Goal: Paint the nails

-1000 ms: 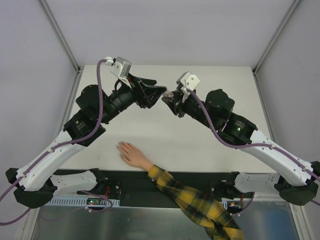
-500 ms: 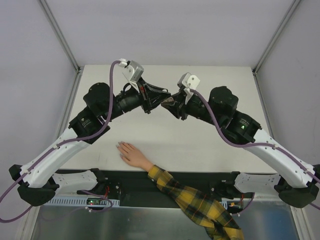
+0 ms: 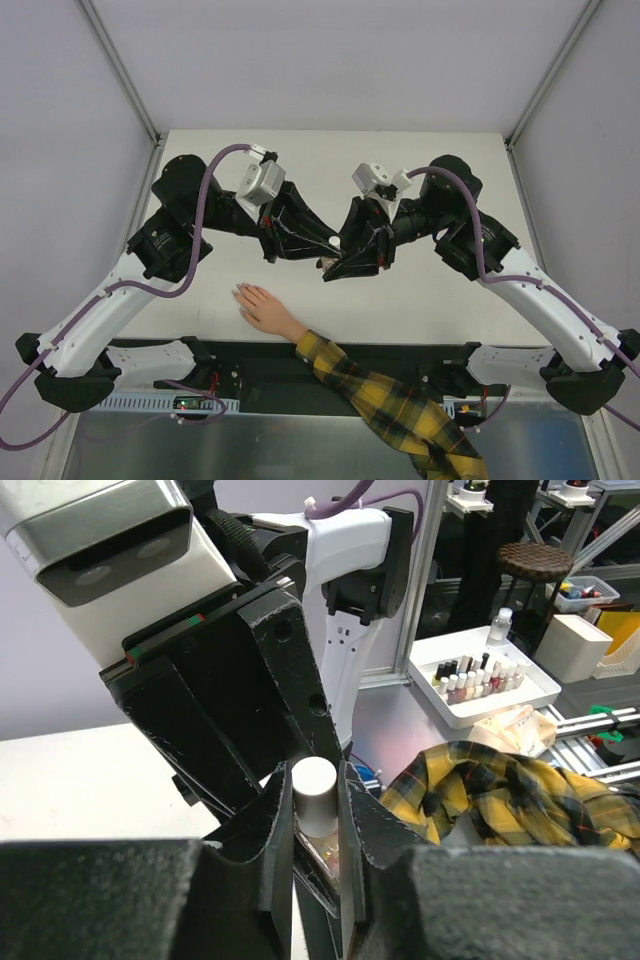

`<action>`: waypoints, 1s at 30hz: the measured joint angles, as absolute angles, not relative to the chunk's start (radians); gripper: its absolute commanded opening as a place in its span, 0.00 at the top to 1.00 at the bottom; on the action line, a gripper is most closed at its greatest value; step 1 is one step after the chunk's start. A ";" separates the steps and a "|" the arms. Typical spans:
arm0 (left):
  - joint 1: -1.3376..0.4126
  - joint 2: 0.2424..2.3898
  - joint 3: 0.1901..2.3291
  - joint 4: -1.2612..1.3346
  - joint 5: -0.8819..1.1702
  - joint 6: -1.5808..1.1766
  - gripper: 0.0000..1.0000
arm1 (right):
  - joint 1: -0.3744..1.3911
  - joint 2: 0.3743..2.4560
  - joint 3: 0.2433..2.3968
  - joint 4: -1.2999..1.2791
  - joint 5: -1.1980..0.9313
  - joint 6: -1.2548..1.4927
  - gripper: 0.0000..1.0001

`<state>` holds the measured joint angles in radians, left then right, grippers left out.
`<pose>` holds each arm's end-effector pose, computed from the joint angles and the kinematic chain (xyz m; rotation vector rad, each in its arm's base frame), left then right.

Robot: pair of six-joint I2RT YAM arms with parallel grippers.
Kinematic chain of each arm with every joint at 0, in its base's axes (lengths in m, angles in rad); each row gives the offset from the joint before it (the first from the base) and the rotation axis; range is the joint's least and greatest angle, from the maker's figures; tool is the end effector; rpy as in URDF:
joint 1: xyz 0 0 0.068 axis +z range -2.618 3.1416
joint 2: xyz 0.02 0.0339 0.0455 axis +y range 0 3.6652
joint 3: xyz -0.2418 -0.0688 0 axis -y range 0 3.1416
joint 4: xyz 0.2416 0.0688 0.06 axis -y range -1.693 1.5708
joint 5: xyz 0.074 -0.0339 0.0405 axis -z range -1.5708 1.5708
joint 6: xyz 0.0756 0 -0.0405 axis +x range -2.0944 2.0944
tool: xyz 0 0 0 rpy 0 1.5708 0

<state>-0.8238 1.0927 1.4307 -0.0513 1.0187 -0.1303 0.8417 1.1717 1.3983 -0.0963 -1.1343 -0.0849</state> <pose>0.1062 -0.2094 0.4970 1.3254 0.8731 -1.4117 0.1175 0.2344 0.4628 -1.5023 0.7814 1.3881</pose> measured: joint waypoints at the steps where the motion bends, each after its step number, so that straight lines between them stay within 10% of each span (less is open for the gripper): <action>1: -0.820 1.093 1.432 -0.054 1.021 -0.134 0.99 | 0.841 1.172 1.396 -0.093 -1.139 -0.080 1.00; 4: -0.802 1.089 1.432 -0.070 1.009 -0.143 0.52 | 0.837 1.172 1.390 -0.096 -1.119 -0.082 1.00; 9: -0.793 1.029 1.424 -0.159 0.873 -0.148 0.11 | 0.817 1.151 1.390 -0.165 -0.965 -0.146 1.00; 30: -0.826 1.041 1.396 -0.144 0.228 -0.258 0.40 | 0.963 1.186 1.505 -0.393 -0.190 -0.398 1.00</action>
<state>-0.8261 1.0412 1.3956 -0.1440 0.2283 -0.2584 0.9627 1.1862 1.5055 -0.3927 -0.1898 -0.3981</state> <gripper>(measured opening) 0.664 0.284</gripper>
